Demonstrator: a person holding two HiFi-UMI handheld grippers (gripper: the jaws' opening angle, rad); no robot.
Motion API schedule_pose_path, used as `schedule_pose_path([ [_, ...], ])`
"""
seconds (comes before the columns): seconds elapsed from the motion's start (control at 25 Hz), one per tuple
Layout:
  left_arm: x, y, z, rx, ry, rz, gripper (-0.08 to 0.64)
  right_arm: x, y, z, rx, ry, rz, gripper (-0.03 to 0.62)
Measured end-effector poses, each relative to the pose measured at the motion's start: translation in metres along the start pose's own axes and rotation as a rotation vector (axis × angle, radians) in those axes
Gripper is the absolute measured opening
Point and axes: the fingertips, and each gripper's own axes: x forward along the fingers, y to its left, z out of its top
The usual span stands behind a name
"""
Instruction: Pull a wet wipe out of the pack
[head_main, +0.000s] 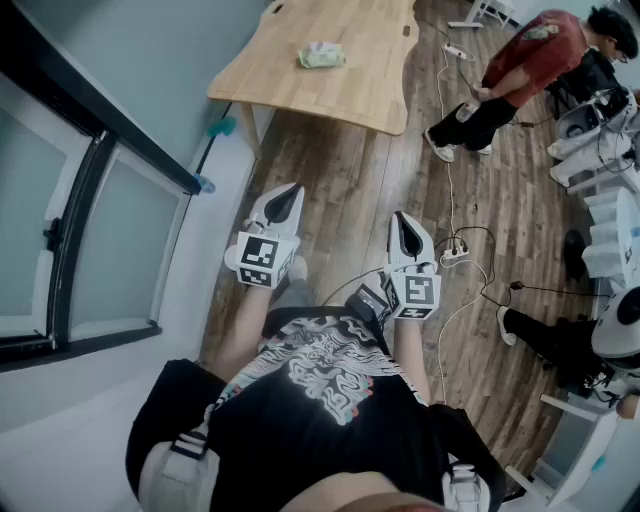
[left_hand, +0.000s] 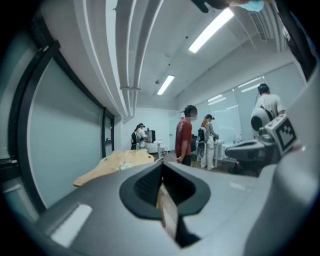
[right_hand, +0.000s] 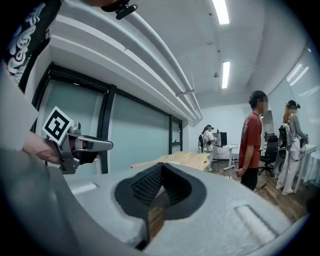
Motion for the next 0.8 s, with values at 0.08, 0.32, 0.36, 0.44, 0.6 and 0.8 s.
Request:
schedule_pose_path([
  [0.08, -0.003, 0.0, 0.003, -0.015, -0.008, 0.009, -0.012, -0.003, -0.003, 0.001, 0.0, -0.005, -0.003, -0.002],
  [0.32, -0.006, -0.01, -0.001, -0.099, -0.01, -0.022, -0.012, -0.009, -0.007, 0.001, 0.0, -0.017, 0.006, -0.002],
  [0.36, -0.007, -0.012, -0.002, -0.099, -0.007, -0.021, -0.012, -0.011, -0.008, 0.001, 0.0, -0.018, 0.007, -0.002],
  [0.44, -0.007, -0.015, -0.003, -0.089, 0.0, -0.017, -0.012, -0.012, -0.009, 0.001, -0.002, -0.02, 0.009, -0.002],
  [0.6, -0.002, -0.015, -0.008, -0.08, 0.008, -0.007, -0.012, -0.01, -0.014, -0.001, -0.01, -0.019, 0.003, -0.002],
  [0.8, 0.013, -0.014, -0.012, -0.07, 0.007, 0.002, -0.012, -0.003, -0.029, -0.006, 0.011, -0.016, -0.014, -0.002],
])
